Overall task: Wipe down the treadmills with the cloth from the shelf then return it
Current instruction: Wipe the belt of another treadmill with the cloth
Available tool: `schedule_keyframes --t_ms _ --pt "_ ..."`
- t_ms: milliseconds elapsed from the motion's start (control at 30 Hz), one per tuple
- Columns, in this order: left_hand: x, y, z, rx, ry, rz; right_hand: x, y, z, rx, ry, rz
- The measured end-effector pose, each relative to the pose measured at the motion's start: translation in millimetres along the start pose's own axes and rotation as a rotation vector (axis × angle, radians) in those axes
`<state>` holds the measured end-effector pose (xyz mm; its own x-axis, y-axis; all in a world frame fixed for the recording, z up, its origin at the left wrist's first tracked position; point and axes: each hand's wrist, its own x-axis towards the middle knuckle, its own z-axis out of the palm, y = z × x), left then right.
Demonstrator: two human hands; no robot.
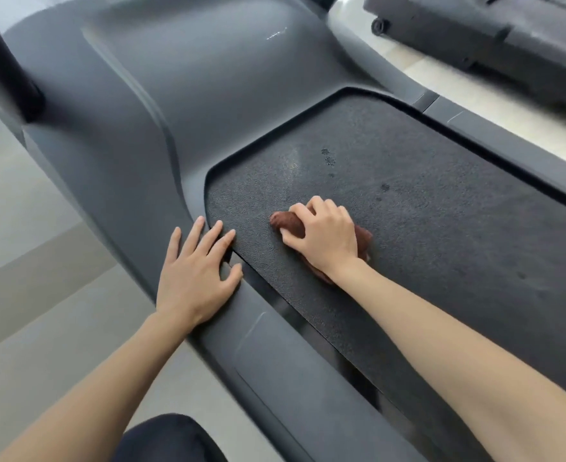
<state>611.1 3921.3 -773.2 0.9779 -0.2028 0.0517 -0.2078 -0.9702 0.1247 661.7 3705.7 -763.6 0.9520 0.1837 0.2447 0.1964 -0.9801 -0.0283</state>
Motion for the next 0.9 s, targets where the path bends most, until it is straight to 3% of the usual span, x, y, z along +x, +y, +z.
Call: schedule_keyframes --t_ms 267,700,800,900 --pt "-1.8 0.8 -4.0 -0.085 0.039 -0.043 -46.8 -22.5 -0.5 0.058 0.135 -0.141" --pt "0.4 5.5 -7.7 -0.054 0.014 -0.044 75.4 -32.7 32.5 0.067 0.086 -0.138" --pt "5.1 10.4 -7.2 -0.047 0.018 -0.087 104.1 -35.5 32.8 0.040 0.009 -0.045" --pt "19.4 11.6 -7.3 -0.039 0.009 -0.099 106.6 -32.7 28.4 0.028 -0.024 -0.077"
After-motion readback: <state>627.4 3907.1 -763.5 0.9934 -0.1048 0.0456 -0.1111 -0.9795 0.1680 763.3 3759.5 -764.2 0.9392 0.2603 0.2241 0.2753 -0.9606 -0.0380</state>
